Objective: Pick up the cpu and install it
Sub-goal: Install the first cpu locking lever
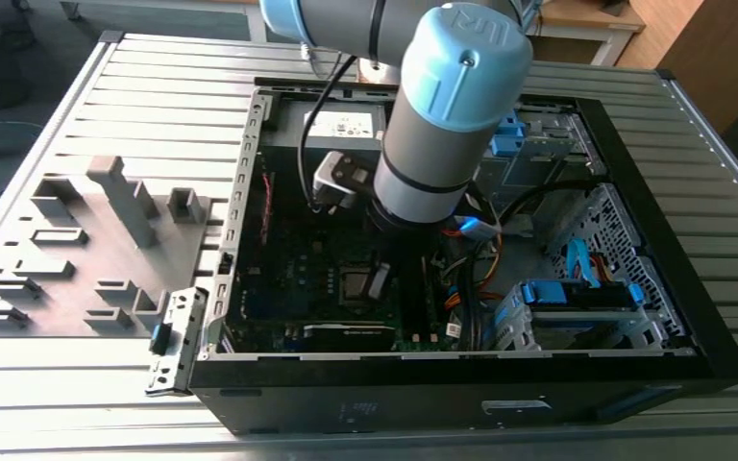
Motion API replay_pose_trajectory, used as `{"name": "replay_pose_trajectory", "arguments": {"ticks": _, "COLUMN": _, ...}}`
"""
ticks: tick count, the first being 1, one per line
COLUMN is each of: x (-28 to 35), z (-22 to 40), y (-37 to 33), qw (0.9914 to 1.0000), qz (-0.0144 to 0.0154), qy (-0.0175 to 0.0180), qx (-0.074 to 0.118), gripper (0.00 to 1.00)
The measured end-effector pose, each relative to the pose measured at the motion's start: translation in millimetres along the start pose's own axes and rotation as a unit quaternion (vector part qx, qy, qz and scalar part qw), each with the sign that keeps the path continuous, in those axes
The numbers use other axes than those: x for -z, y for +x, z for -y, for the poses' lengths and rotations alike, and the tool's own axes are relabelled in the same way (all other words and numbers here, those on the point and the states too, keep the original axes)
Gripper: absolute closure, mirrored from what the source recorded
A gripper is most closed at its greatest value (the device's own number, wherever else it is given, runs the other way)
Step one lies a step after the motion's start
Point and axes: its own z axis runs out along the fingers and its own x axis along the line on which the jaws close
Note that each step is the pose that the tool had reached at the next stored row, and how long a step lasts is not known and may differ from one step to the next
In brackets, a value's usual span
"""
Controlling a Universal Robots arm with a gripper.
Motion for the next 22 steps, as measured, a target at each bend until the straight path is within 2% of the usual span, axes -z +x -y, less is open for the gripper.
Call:
{"name": "replay_pose_trajectory", "arguments": {"ticks": 4, "x": -0.6, "z": 1.8, "y": 3.6, "qw": 1.0, "qz": -0.0002, "qy": 0.0, "qx": 0.0, "gripper": 0.89}}
{"name": "replay_pose_trajectory", "arguments": {"ticks": 14, "x": -3.4, "z": 5.9, "y": 2.4, "qw": 1.0, "qz": -0.0003, "qy": 0.0, "qx": 0.0, "gripper": 0.89}}
{"name": "replay_pose_trajectory", "arguments": {"ticks": 22, "x": -3.6, "z": 9.1, "y": 9.2, "qw": 1.0, "qz": 0.0, "qy": 0.0, "qx": 0.0, "gripper": 0.89}}
